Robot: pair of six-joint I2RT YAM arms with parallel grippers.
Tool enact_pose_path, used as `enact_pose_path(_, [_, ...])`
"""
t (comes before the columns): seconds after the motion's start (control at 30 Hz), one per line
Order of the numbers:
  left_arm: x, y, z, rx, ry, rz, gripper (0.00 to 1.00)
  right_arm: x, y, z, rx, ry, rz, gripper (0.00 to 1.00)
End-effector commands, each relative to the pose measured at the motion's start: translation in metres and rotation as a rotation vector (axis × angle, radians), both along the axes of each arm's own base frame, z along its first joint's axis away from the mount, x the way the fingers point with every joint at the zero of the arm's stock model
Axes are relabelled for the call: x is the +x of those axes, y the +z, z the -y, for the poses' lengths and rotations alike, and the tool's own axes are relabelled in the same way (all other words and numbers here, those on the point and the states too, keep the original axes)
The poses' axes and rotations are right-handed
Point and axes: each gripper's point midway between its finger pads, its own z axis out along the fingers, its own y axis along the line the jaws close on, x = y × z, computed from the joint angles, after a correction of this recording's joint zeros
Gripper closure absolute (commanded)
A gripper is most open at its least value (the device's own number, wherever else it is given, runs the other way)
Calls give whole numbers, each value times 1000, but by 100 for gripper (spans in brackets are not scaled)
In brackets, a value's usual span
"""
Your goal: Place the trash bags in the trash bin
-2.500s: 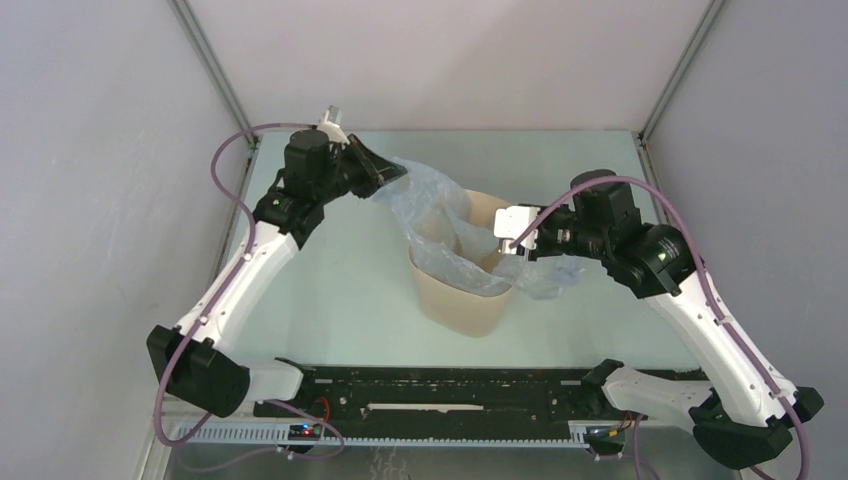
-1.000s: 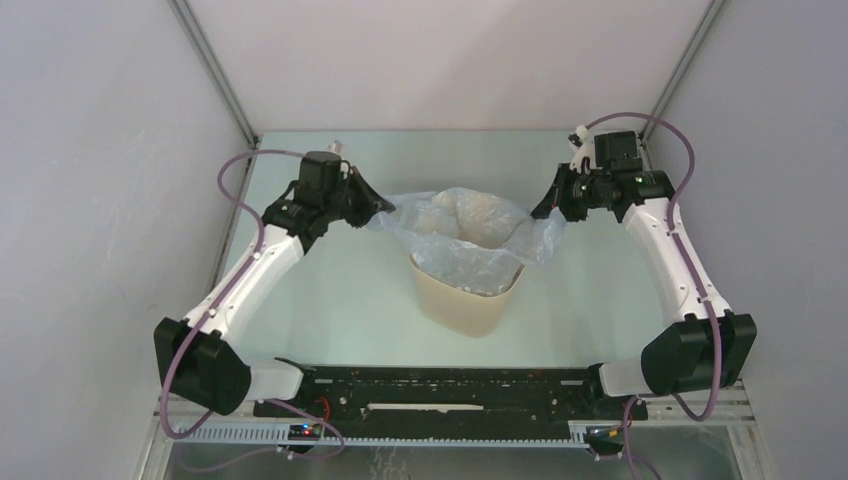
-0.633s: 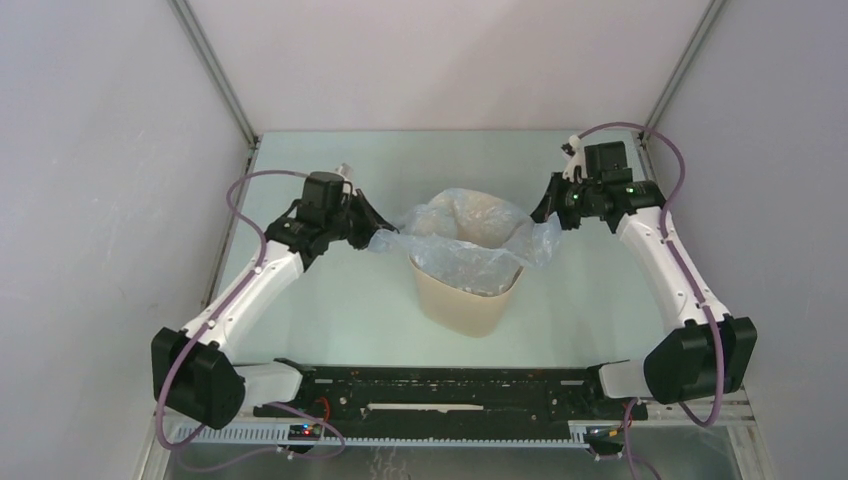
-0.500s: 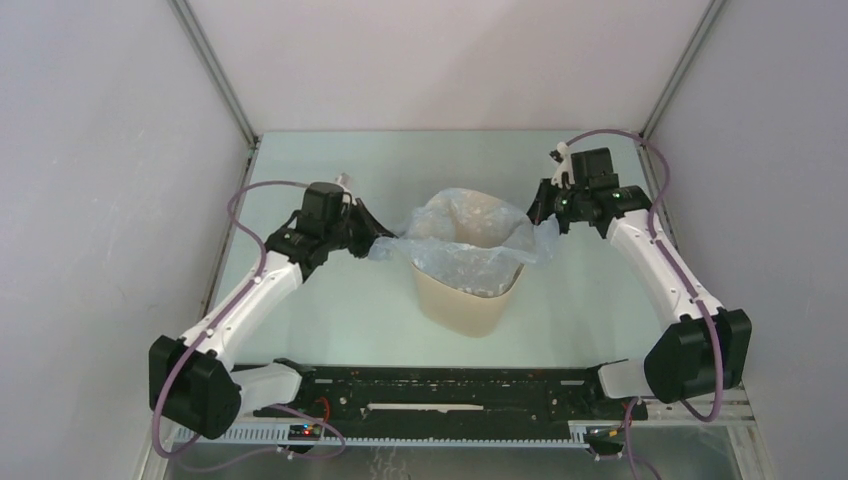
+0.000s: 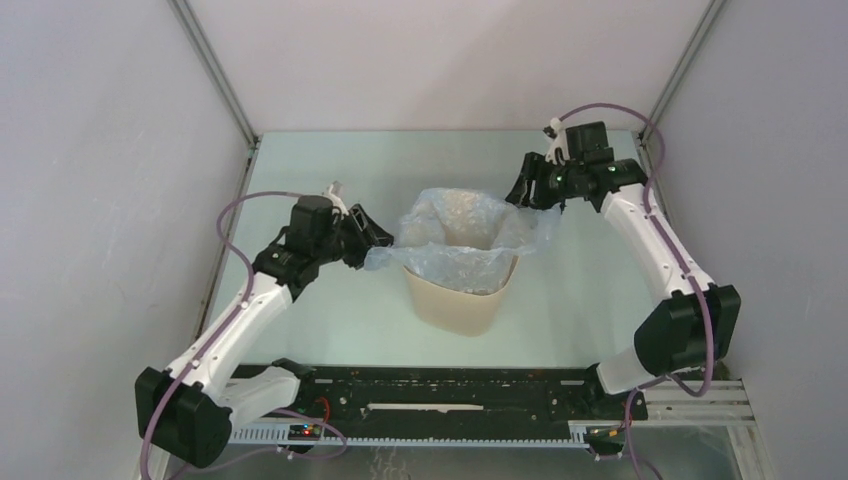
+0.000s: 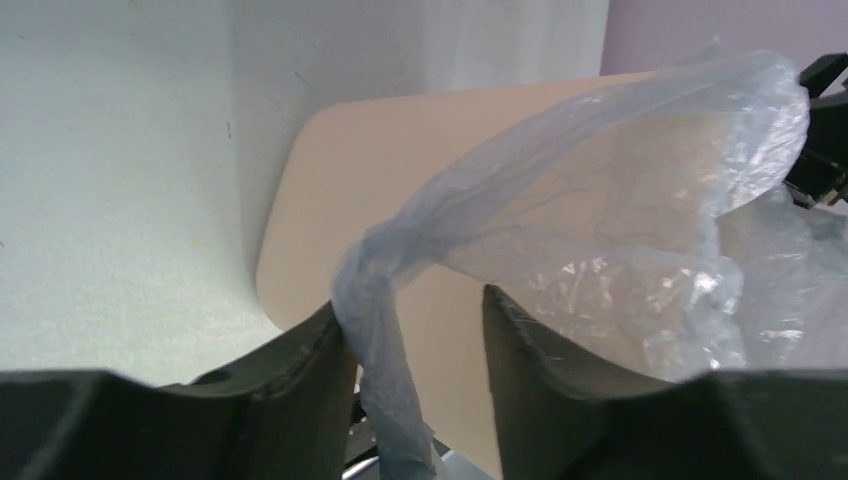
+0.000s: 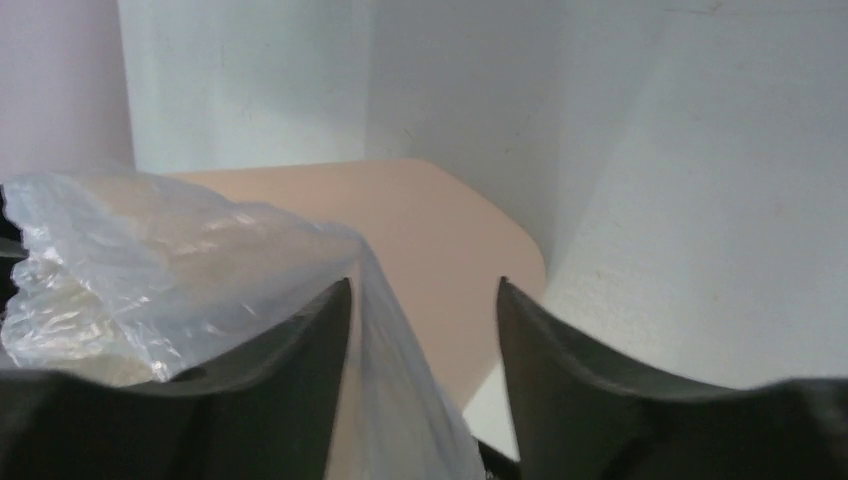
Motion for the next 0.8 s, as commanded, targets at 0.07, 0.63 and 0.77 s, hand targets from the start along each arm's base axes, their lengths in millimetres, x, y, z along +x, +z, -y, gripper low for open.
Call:
enact_pose_path(0.07, [-11, 26, -5, 9, -27, 94, 35, -46, 61, 55, -179, -81, 65, 10])
enact_pose_path(0.63, [-22, 73, -69, 51, 303, -58, 3, -142, 136, 33, 237, -247, 21, 0])
enact_pose_path(0.77, [-43, 72, -69, -47, 400, -204, 4, -158, 151, 19, 512, -355, -5, 0])
